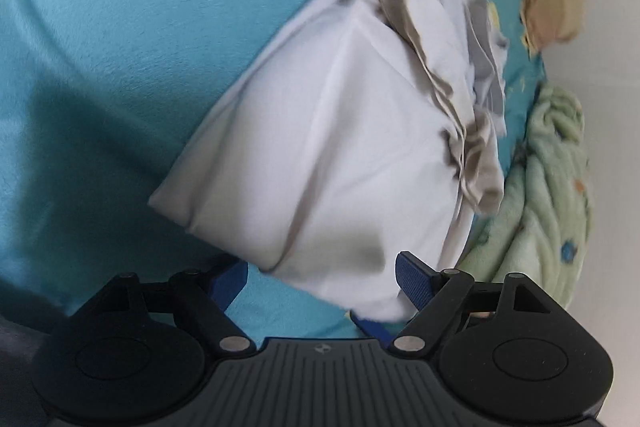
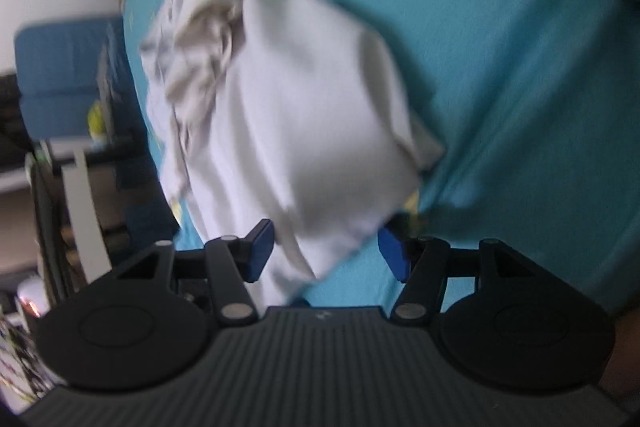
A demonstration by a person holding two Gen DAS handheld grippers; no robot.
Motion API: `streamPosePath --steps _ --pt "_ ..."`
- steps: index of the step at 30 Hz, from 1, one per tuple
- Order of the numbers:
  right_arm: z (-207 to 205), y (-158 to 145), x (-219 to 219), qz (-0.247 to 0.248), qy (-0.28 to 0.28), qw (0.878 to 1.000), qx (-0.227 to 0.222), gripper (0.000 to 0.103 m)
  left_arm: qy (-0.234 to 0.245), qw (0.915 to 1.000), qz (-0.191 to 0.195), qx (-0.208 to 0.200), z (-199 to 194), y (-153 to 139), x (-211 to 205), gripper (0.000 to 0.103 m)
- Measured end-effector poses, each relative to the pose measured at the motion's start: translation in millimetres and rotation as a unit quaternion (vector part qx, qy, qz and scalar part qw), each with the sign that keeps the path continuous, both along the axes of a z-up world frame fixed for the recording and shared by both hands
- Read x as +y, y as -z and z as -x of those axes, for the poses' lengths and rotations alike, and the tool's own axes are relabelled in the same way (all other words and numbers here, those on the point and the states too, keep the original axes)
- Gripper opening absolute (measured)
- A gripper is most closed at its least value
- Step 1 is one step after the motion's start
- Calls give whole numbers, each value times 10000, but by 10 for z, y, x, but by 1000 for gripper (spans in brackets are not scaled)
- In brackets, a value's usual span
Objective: Fold clothes
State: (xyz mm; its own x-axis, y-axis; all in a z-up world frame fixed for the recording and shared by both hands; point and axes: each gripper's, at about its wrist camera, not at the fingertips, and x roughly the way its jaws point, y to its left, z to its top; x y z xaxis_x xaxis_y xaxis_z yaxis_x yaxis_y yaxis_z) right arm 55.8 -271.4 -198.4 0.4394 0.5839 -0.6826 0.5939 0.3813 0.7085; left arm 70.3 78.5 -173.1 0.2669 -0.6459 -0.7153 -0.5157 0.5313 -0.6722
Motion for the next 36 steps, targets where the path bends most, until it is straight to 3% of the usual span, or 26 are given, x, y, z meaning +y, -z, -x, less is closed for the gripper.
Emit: streamPosePath --steps 6,12,13,15,18,25,28,30,36 --pt "-5 18 -111 -235 531 9983 -103 61 -610 9968 182 -475 -8 -45 140 79" --pt "-5 -122 -226 270 903 9946 -429 61 -932 9938 263 -545 4 -19 208 64" --pt "-4 -143 -255 396 965 9934 -472 59 -959 9932 213 -626 4 -43 223 62" --pt "-24 -186 -303 602 996 9915 -588 44 -1003 9913 74 -854 3 -112 250 60" --pt "-76 -193 -334 726 860 9916 -640 39 -1057 9899 16 -946 -4 -146 278 59" --pt "-98 -195 -322 849 655 9935 -387 40 -983 9916 -109 -832 -34 -132 292 60" --pt "-40 -174 -328 597 627 9959 -276 40 -957 9920 -151 -808 -11 -146 286 63" --pt "-12 -152 -300 376 512 9978 -208 44 -938 9926 -243 -732 29 -149 299 68" --pt "85 -195 -214 310 208 9989 -278 56 -771 9945 -464 -533 101 -153 291 68"
